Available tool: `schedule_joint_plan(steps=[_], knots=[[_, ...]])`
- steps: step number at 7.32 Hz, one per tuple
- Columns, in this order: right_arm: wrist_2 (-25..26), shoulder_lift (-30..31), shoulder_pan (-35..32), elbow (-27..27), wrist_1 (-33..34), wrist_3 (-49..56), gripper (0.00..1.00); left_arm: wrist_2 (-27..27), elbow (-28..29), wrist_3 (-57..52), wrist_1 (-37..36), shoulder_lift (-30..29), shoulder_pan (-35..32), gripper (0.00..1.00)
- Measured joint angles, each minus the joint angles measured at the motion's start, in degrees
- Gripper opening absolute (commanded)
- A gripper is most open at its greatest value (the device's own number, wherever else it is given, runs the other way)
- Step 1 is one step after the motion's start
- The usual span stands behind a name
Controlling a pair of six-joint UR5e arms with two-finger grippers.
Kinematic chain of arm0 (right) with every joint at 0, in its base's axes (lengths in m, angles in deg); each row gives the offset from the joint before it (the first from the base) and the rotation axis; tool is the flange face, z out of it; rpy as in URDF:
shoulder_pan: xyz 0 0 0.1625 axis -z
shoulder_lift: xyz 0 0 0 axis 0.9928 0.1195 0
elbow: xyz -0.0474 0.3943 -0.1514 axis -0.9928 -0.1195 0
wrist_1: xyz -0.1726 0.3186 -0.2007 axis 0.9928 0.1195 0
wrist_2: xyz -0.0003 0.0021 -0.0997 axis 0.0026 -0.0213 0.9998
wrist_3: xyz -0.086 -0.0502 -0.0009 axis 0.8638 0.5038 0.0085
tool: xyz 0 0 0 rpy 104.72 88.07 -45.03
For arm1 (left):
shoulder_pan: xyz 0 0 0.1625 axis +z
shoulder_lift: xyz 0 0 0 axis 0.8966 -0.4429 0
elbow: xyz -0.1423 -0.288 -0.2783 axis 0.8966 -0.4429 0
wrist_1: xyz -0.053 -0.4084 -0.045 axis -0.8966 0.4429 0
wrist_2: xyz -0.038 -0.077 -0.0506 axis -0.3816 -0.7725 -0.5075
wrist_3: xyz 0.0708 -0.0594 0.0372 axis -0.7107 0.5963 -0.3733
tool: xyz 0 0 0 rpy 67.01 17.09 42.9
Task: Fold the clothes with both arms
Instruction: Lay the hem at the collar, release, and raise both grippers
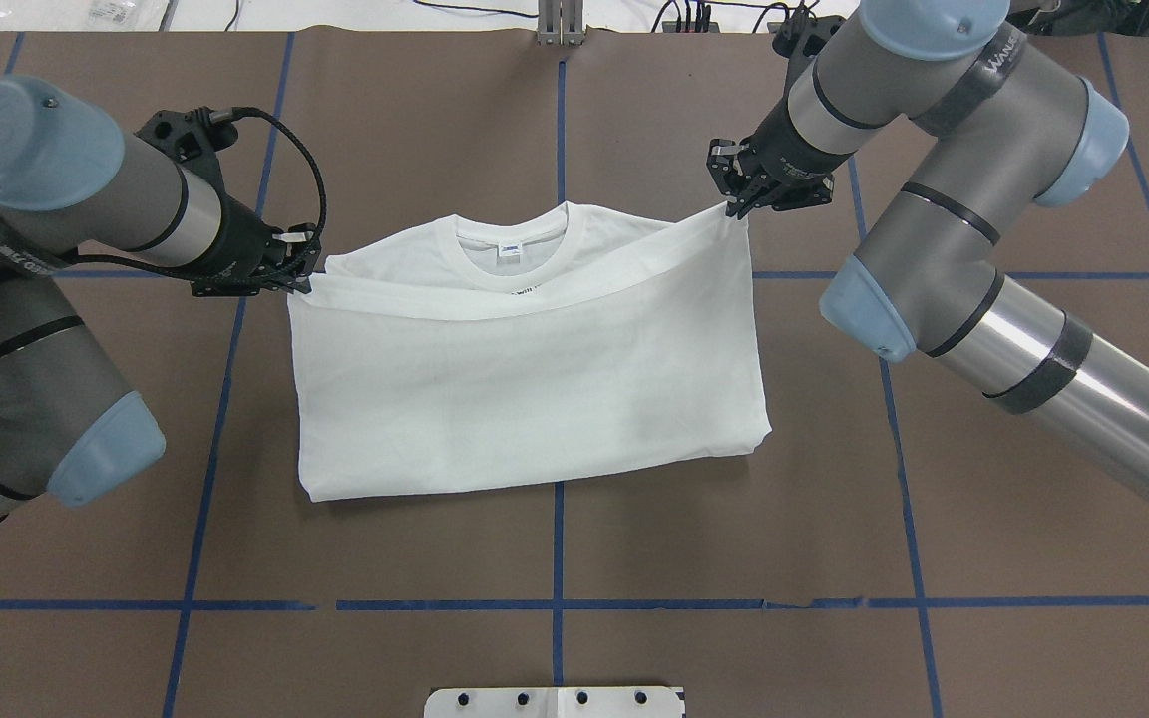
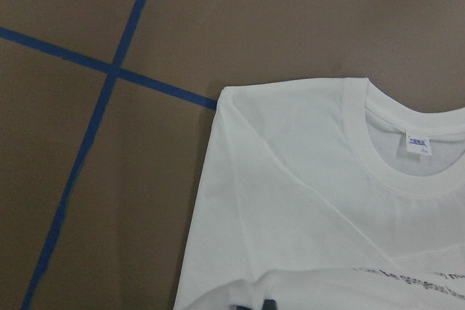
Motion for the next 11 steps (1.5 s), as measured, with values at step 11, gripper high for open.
schedule_joint_plan(steps=[11], knots=[[3.34,-5.3,0.68,-10.84,-2.84,0.18,0.0,0.1,15.17,-4.02,8.75,-4.91,-3.13,0.0]])
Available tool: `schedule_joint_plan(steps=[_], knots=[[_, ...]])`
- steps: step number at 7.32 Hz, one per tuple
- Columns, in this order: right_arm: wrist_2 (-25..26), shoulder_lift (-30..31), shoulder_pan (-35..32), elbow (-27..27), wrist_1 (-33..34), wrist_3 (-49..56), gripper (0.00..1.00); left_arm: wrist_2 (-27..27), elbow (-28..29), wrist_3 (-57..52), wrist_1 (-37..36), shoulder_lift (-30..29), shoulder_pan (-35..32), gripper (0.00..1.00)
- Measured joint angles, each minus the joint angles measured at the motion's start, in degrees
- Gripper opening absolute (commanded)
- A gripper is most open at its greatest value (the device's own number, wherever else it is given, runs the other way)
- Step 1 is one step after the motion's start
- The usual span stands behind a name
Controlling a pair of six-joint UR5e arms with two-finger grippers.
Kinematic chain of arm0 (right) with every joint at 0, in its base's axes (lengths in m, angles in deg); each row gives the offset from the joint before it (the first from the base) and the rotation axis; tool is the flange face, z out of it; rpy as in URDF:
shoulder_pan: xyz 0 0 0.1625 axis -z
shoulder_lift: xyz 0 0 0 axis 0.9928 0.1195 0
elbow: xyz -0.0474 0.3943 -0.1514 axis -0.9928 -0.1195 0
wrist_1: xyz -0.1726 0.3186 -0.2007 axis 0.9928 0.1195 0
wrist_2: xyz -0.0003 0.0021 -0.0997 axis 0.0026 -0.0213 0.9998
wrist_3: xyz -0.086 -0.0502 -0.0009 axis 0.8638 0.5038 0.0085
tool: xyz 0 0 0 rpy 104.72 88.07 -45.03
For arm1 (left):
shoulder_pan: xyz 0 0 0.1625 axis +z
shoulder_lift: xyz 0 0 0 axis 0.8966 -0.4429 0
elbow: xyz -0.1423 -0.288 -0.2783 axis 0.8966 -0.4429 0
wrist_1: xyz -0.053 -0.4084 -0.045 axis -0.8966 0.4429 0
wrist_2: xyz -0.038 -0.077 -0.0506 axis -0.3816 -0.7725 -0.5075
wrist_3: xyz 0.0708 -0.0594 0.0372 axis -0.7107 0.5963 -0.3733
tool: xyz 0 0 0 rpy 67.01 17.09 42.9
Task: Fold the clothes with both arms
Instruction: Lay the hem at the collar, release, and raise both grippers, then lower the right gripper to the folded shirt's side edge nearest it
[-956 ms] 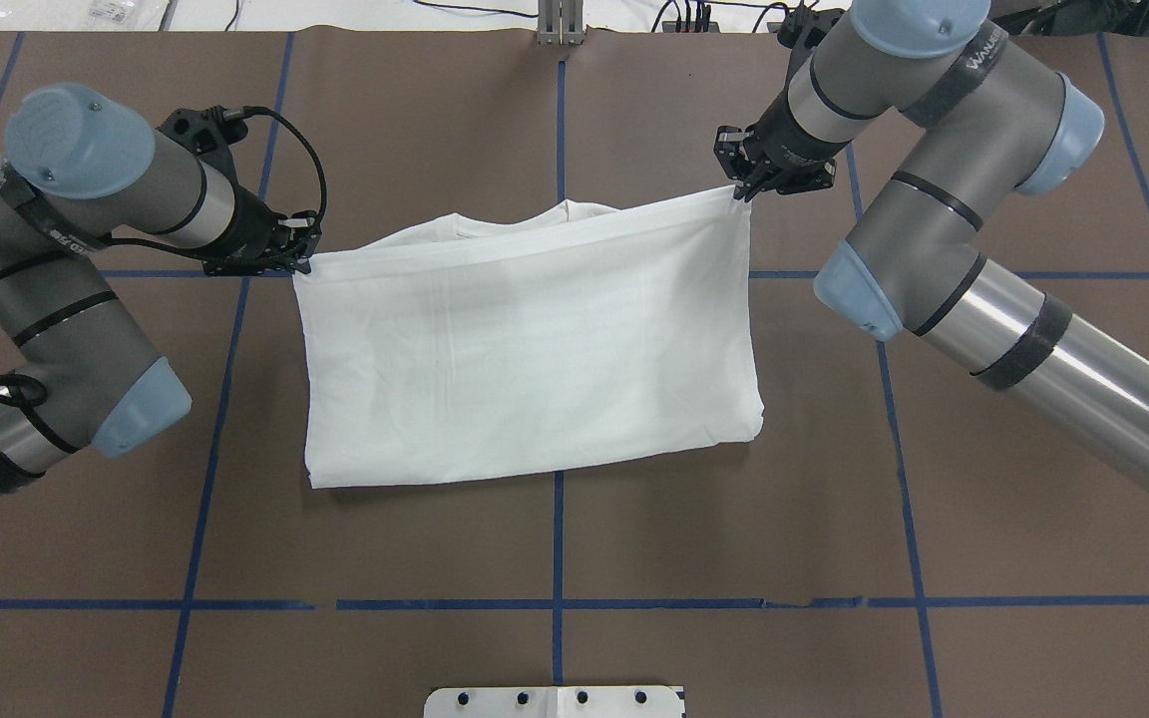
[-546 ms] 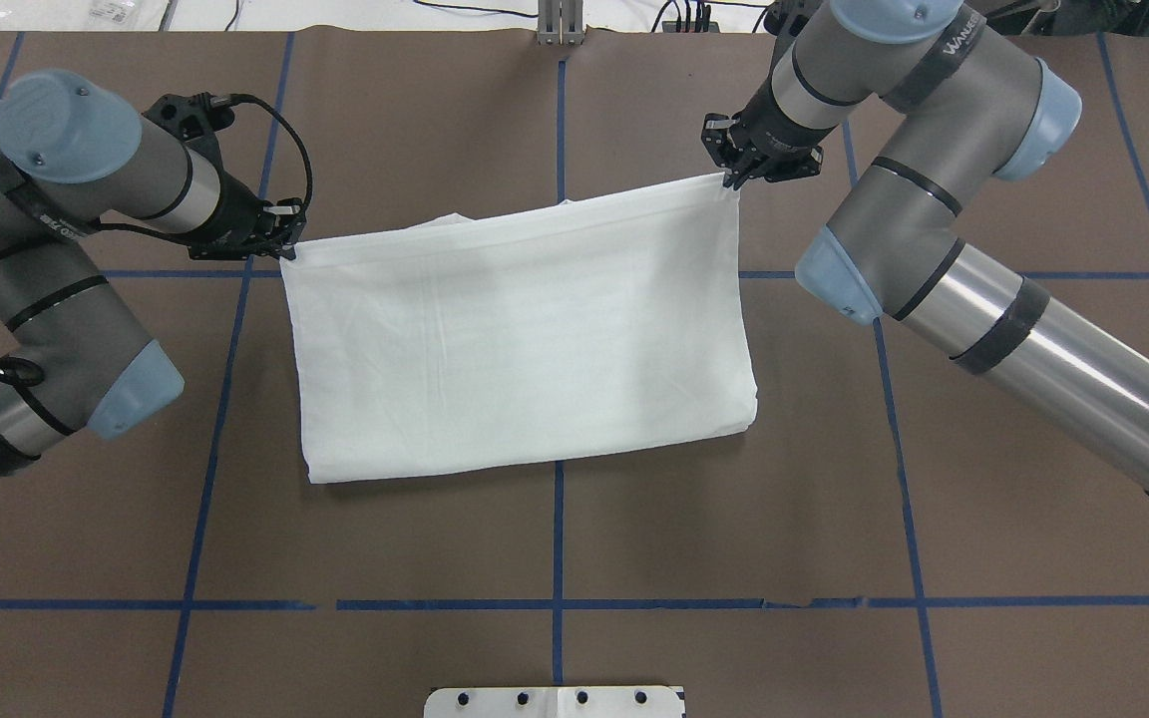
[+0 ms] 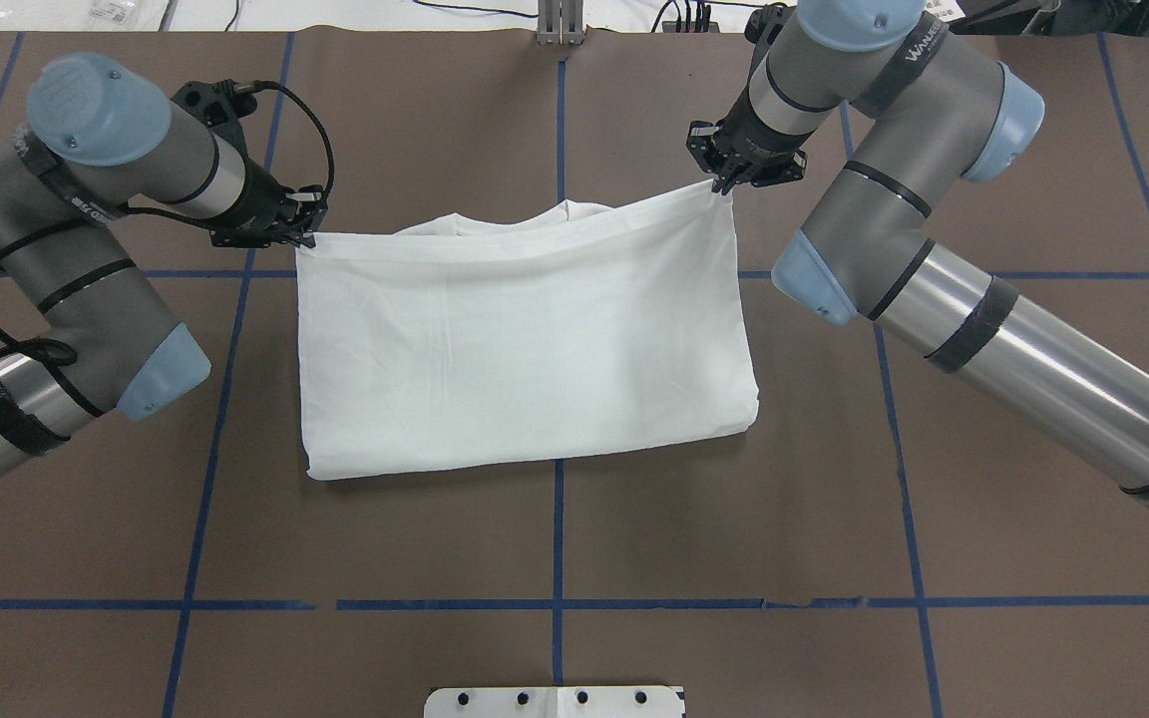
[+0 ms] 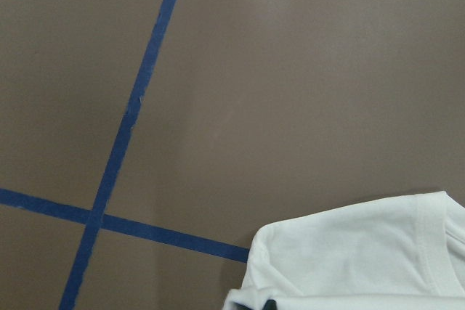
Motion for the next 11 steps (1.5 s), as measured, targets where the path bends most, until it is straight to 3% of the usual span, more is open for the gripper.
schedule_joint_plan(steps=[1,2,3,7,11], knots=[[0.15,0.19,0.72,-0.04,-0.05,-0.02,0.22,0.04,0.41,0.01,-0.03,-0.32,0.0,0.07],[0.33,0.4,1.03,-0.06,-0.11,-0.09,0.99,0.06,0.57,0.03,-0.07,-0.44,0.03,0.6],[0.59,0.61,1.34,-0.07,-0.17,-0.21,1.0,0.07,0.65,0.06,-0.09,-0.53,0.07,1.0],[1.0,2.67,1.62,1.96,-0.32,2.09,1.0,0.1,0.49,-0.46,-0.16,-0.27,-0.06,1.0],[1.51,18.64,8.09,19.09,-0.19,-1.13,1.0,0.16,-3.76,-0.46,-1.13,0.43,-0.32,1.0]])
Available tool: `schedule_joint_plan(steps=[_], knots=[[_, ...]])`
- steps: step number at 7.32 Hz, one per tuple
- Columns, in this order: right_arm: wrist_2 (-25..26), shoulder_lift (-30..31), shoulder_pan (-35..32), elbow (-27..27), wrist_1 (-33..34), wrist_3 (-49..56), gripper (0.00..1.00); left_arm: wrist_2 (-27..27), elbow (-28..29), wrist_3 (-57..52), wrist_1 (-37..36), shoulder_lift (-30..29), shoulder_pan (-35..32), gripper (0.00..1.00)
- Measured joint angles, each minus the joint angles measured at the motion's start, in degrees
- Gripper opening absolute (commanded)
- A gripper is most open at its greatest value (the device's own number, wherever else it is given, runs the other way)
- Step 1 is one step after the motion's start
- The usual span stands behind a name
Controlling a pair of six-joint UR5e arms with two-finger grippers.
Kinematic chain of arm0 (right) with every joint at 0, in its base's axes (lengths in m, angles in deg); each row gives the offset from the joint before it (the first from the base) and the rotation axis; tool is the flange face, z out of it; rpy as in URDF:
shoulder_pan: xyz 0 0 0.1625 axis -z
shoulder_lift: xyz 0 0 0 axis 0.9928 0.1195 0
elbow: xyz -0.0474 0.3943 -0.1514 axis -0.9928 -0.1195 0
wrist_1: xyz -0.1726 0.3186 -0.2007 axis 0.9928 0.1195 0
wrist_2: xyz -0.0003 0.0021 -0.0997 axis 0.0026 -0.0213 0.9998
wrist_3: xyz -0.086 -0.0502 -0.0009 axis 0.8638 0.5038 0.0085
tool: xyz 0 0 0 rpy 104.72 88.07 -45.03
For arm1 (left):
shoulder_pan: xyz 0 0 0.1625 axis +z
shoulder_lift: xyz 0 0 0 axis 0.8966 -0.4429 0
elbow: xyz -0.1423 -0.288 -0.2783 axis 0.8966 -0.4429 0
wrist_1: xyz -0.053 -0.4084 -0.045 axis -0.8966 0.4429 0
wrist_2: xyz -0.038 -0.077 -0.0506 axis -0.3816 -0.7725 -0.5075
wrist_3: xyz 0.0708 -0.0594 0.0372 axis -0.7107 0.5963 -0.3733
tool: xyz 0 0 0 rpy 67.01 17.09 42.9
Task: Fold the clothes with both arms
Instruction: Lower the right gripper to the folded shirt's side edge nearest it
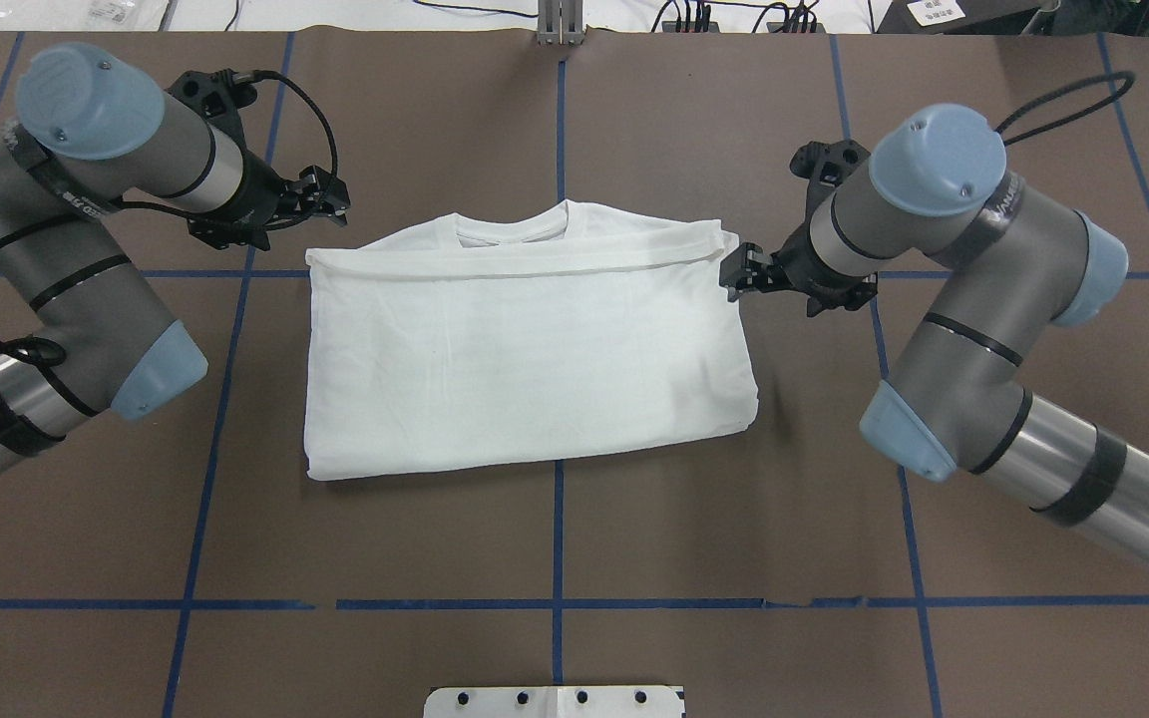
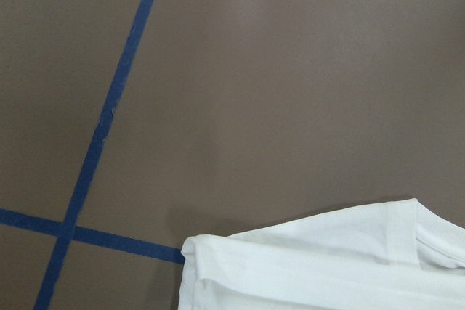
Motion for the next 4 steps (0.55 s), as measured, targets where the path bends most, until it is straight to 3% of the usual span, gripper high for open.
schedule_joint_plan(steps=[2,4], knots=[[2.18,3.68,5.86,4.18,-0.07,-5.61,0.93,0.02,-4.78,0.03,-4.93,-0.23,-0.05,1.0],[4.51,3.96,8.7,3.9,-0.12,-7.01,0.91,0.08,-8.0,0.03,-7.99,-0.28,-0.03,1.0]])
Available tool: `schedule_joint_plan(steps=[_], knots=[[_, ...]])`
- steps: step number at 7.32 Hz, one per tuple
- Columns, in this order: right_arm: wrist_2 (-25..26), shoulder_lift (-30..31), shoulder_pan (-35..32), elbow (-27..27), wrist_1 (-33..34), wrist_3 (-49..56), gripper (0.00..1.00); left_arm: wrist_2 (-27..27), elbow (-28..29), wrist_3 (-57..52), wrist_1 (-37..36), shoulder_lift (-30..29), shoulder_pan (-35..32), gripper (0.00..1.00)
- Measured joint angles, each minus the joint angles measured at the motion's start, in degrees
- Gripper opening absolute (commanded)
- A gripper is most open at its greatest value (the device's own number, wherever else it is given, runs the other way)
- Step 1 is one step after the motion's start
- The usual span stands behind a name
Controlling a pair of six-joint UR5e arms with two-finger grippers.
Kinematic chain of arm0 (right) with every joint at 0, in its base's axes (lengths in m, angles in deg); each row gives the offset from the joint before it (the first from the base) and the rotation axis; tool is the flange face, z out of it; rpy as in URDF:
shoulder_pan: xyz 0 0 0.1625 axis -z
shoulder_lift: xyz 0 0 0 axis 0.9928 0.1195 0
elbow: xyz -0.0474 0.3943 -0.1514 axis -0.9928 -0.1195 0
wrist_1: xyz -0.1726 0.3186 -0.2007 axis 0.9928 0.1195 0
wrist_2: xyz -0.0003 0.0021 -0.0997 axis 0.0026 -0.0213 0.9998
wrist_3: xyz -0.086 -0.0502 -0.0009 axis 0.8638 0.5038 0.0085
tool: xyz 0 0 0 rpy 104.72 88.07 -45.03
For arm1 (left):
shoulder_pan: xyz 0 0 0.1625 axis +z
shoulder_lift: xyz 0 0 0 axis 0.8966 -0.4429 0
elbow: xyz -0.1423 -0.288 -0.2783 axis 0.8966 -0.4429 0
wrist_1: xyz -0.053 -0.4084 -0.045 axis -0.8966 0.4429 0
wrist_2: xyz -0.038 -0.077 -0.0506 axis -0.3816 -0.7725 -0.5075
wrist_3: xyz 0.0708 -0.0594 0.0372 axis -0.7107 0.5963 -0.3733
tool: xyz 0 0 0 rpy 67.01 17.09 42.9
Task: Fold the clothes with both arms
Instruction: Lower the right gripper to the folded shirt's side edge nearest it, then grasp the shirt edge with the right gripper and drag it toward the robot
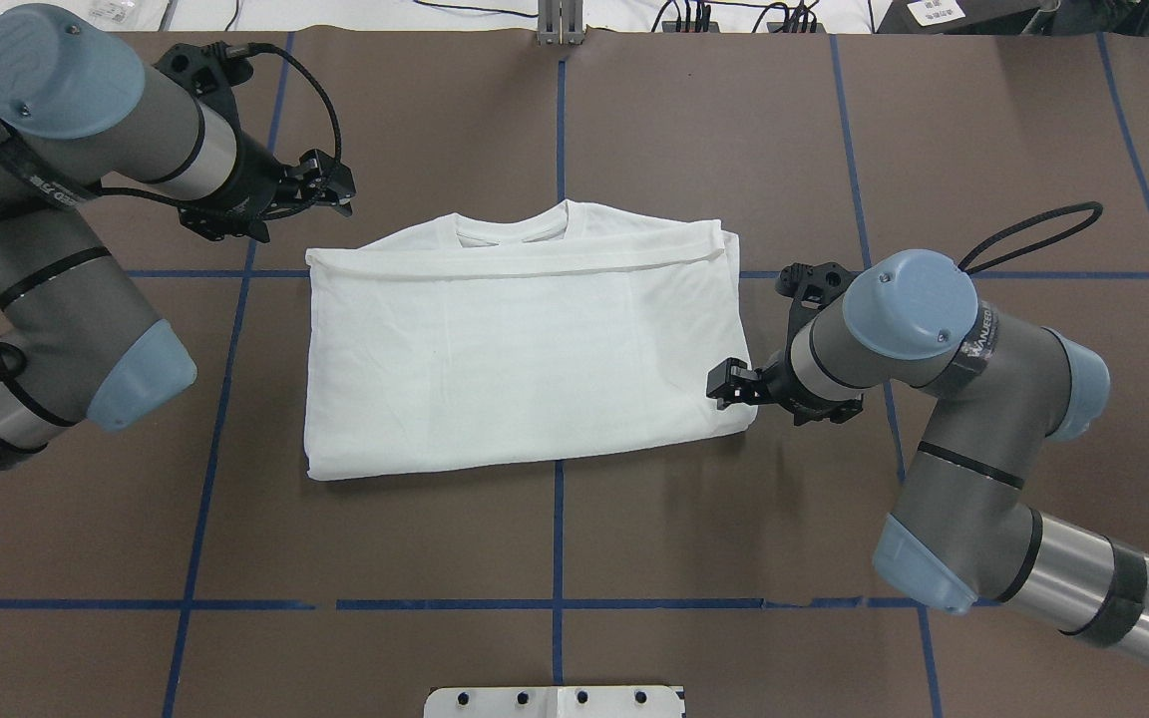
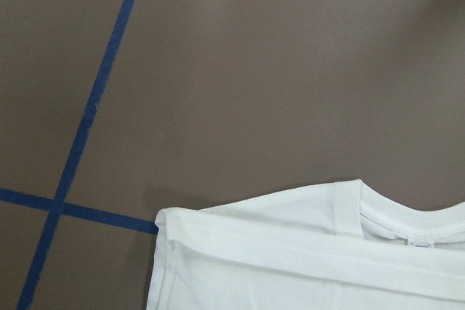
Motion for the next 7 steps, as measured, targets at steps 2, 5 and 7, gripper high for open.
schedule_joint_plan(steps=[2,5,7], knots=[[2.49,-1.55,0.95,-2.29,-0.01,-0.17,0.46,0.01,-0.85,0.0,-0.46,0.11,0.0,1.0],[3.16,-2.11,1.41,-2.67,-0.09,-0.53,0.0,0.07,-0.98,0.0,-0.59,0.16,-0.09,1.0],[2.95,-2.1,1.32,-1.68,-0.04,-0.42,0.0,0.16,-0.93,0.0,-0.6,0.15,-0.18,0.99]])
